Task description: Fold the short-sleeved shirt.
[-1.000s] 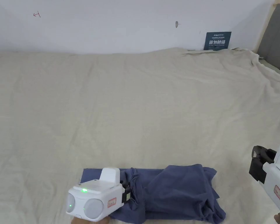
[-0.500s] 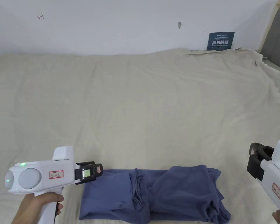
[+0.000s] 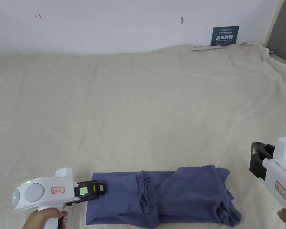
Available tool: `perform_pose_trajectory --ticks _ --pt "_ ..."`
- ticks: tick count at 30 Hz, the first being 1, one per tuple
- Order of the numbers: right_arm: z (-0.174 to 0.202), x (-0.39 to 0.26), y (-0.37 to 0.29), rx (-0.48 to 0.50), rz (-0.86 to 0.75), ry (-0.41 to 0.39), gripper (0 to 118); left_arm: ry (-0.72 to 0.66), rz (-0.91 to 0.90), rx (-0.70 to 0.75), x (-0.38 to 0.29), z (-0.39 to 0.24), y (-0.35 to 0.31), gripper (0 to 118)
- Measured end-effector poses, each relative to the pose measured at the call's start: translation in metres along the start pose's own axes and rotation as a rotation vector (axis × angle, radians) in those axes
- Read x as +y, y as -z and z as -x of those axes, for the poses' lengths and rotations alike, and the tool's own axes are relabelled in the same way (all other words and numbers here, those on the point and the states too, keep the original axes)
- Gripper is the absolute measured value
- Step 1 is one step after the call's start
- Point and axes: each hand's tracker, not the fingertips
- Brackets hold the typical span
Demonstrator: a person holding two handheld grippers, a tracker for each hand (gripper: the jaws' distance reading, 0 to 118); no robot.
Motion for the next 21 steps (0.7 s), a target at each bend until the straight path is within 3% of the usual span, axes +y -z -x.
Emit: perform_pose_trajectory --ticks 1,7,9,12,13,16,21 --pt "0.000 0.001 0.000 0.005 -0.001 0.002 0 0.008 0.020 -0.012 0.000 -0.001 0.005 71" --pt "-0.006 0.003 -0.001 -0.008 -0.009 0.003 0 0.065 0.047 0.017 -0.003 -0.011 0.016 60" --pt "-0.007 0.004 -0.001 -0.011 -0.006 0.002 0 0.070 0.053 0.038 -0.001 -0.005 0.016 47" --pt "-0.009 0.004 -0.001 -0.006 -0.002 0.007 0 0.015 0.046 0.033 0.001 0.001 0.010 13" --pt "-0.009 0.004 -0.002 -0.007 -0.002 0.006 0 0.001 0.040 0.005 -0.001 -0.001 0.009 8" --pt "-0.007 0.006 -0.001 -0.007 -0.004 -0.001 0 0.081 0.022 0.056 -0.003 -0.017 0.002 4" --pt "-0.002 0.012 -0.001 0.003 -0.015 -0.005 0 0.074 -0.028 0.017 0.007 -0.023 -0.029 2"
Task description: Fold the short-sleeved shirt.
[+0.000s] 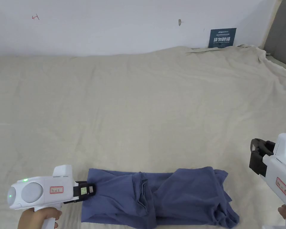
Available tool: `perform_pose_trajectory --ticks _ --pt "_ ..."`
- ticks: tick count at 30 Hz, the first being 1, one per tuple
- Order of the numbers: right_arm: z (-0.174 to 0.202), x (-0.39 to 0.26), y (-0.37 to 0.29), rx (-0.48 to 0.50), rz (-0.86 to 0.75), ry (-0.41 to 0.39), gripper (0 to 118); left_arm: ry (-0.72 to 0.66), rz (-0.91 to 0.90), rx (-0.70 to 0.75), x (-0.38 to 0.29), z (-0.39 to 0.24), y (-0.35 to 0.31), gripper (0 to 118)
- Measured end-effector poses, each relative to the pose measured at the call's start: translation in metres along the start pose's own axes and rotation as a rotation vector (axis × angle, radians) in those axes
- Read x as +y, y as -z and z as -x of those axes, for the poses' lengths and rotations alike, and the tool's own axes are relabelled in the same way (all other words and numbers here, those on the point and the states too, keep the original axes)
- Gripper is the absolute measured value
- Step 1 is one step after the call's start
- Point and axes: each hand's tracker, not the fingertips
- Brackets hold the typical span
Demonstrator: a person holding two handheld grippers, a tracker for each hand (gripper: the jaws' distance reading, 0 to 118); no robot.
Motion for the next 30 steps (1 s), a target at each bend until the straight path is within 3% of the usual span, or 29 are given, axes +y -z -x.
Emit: perform_pose_trajectory --ticks 10,14,20,30 --pt "0.006 0.003 0.004 0.024 -0.007 -0.016 0 -0.056 -0.043 0.207 0.014 0.044 -0.073 2" --pt "0.008 0.003 0.006 0.036 -0.008 -0.022 0 -0.056 -0.016 0.221 0.019 0.039 -0.094 2" --pt "0.007 0.005 0.007 0.048 -0.016 -0.027 0 -0.045 -0.035 0.033 0.033 -0.033 -0.098 2" --pt "-0.002 0.001 0.005 0.048 -0.022 -0.019 0 0.108 0.071 -0.141 0.047 -0.156 -0.012 2"
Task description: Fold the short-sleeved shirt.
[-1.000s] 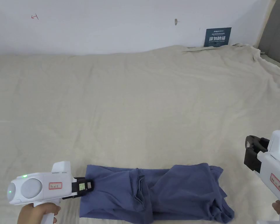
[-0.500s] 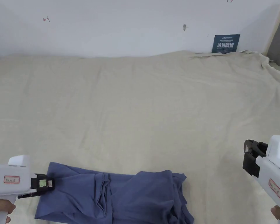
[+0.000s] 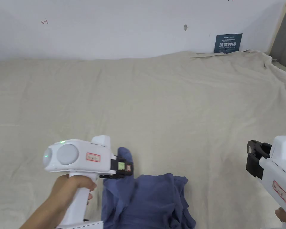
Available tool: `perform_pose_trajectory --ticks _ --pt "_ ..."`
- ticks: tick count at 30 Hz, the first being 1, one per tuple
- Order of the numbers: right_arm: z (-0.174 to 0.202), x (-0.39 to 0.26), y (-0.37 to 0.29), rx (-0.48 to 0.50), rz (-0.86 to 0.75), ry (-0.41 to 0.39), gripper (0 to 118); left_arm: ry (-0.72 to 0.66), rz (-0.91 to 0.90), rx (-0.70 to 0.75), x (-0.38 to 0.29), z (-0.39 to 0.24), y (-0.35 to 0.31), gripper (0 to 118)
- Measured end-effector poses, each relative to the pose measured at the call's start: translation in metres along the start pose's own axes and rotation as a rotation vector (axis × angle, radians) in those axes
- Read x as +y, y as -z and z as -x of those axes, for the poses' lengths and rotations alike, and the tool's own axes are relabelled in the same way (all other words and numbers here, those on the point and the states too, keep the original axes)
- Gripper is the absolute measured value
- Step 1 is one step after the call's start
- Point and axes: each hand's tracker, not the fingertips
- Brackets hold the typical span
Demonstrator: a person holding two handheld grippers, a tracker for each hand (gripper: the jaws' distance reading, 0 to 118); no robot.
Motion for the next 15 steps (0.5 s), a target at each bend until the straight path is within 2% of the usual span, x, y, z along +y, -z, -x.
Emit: perform_pose_trajectory --ticks 3,10,15 --pt "-0.003 -0.001 -0.002 -0.007 0.001 -0.002 0 0.051 0.052 -0.022 0.003 -0.022 0.035 2" --pt "-0.013 -0.004 -0.009 -0.040 0.005 0.008 0 0.145 0.220 0.055 -0.021 -0.062 0.121 2" --pt "-0.020 -0.005 -0.015 -0.058 0.004 0.008 0 0.106 0.236 0.101 -0.033 -0.067 0.150 4"
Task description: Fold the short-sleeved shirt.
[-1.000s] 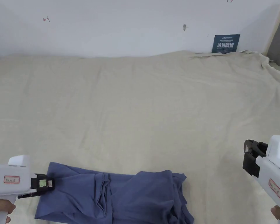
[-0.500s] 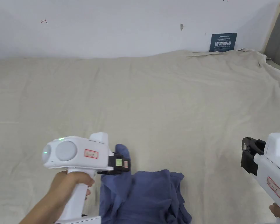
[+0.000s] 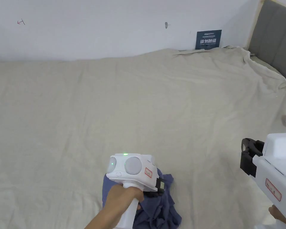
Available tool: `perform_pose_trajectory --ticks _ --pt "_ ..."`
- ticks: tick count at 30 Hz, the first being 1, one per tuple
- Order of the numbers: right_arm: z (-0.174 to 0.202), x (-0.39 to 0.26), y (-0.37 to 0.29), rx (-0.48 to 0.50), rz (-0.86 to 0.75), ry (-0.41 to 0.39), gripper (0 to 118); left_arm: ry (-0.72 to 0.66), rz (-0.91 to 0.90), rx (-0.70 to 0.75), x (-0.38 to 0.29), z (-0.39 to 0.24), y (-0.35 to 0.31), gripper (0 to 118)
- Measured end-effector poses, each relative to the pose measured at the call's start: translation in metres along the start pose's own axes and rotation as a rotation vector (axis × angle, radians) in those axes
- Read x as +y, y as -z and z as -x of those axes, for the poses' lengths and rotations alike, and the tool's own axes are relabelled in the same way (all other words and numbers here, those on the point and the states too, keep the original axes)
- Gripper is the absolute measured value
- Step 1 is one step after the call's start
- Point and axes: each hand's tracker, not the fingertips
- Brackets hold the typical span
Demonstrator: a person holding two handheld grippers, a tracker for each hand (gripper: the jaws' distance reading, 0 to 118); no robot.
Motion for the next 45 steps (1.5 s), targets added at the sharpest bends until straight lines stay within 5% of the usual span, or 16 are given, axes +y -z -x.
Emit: perform_pose_trajectory --ticks 2,5,7,14,18,20,22,24,35,45 --pt "-0.003 0.000 -0.001 -0.005 0.001 0.001 0 0.003 -0.034 -0.027 -0.001 -0.001 -0.004 28" --pt "-0.006 0.000 -0.002 -0.013 0.001 0.004 0 0.012 -0.064 -0.143 -0.001 -0.002 -0.018 94" --pt "-0.007 0.001 -0.004 -0.012 -0.003 0.016 0 0.036 -0.103 -0.120 -0.001 -0.007 -0.035 115" --pt "-0.004 0.006 -0.008 -0.006 -0.023 0.019 0 0.122 -0.315 -0.063 -0.001 0.006 -0.089 116" --pt "-0.001 0.008 -0.009 -0.001 -0.033 0.014 0 0.120 -0.423 0.028 -0.008 0.025 -0.106 108" --pt "0.001 0.008 -0.009 0.004 -0.034 0.014 0 0.085 -0.508 0.059 -0.016 0.035 -0.111 78" --pt "0.003 0.008 -0.009 0.008 -0.034 0.014 0 0.083 -0.561 0.080 -0.026 0.046 -0.108 27" --pt "0.005 0.009 -0.010 0.014 -0.034 0.019 0 0.076 -0.566 0.074 -0.035 0.057 -0.101 2" --pt "0.006 0.007 -0.011 0.025 -0.021 0.032 0 0.044 -0.500 0.111 -0.076 0.079 -0.037 0" --pt "-0.005 0.002 -0.018 0.013 -0.012 0.043 0 0.107 -0.441 -0.026 -0.101 0.025 0.001 0"
